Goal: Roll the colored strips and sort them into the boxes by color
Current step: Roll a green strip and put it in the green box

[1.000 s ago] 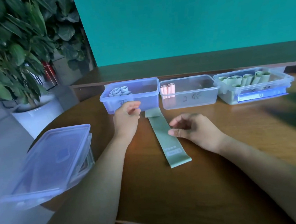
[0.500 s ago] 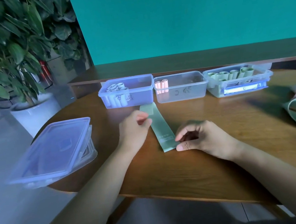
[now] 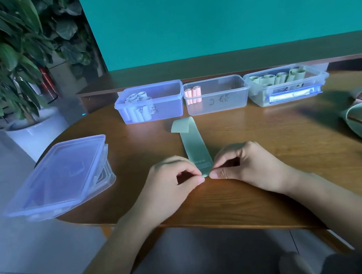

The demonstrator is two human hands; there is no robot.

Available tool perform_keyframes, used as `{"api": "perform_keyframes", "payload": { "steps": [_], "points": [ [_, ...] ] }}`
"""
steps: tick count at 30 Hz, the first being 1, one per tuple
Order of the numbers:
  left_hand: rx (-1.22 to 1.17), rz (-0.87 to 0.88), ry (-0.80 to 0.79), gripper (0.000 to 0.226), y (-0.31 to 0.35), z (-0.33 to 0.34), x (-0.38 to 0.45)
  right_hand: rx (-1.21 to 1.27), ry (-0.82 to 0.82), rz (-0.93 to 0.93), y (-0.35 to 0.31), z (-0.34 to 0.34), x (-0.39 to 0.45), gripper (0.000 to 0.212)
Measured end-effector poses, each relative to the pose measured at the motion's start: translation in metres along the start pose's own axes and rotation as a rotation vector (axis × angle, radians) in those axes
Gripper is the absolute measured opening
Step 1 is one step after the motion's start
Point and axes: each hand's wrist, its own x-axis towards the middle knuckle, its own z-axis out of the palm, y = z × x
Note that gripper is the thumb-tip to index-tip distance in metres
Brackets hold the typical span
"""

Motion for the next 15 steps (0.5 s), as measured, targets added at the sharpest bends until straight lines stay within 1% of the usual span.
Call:
{"api": "perform_keyframes", "payload": {
  "steps": [2,6,10,13,15],
  "points": [
    [-0.032,0.008,-0.016,0.008,0.0,-0.005,-0.007,0.011,-0.023,-0.008,-0.004,0.002,-0.008,0.011],
    [-0.019,0.008,-0.041,0.01,-0.002,-0.006,-0.011,-0.053,-0.011,-0.047,-0.008,0.007,-0.015,0.008],
    [-0.022,-0.007,-0.037,0.011,-0.001,-0.006,-0.009,-0.054,0.014,-0.014,-0.009,0.007,-0.015,0.011],
    [-0.039,-0.022,-0.039,0.008,0.0,-0.006,-0.009,-0.107,-0.012,-0.032,-0.009,0.008,-0.015,0.013],
    [-0.024,-0.05,-0.037,0.012,-0.001,-0.006,-0.008,-0.107,-0.02,-0.006,-0.009,0.008,-0.013,0.012]
  ]
}}
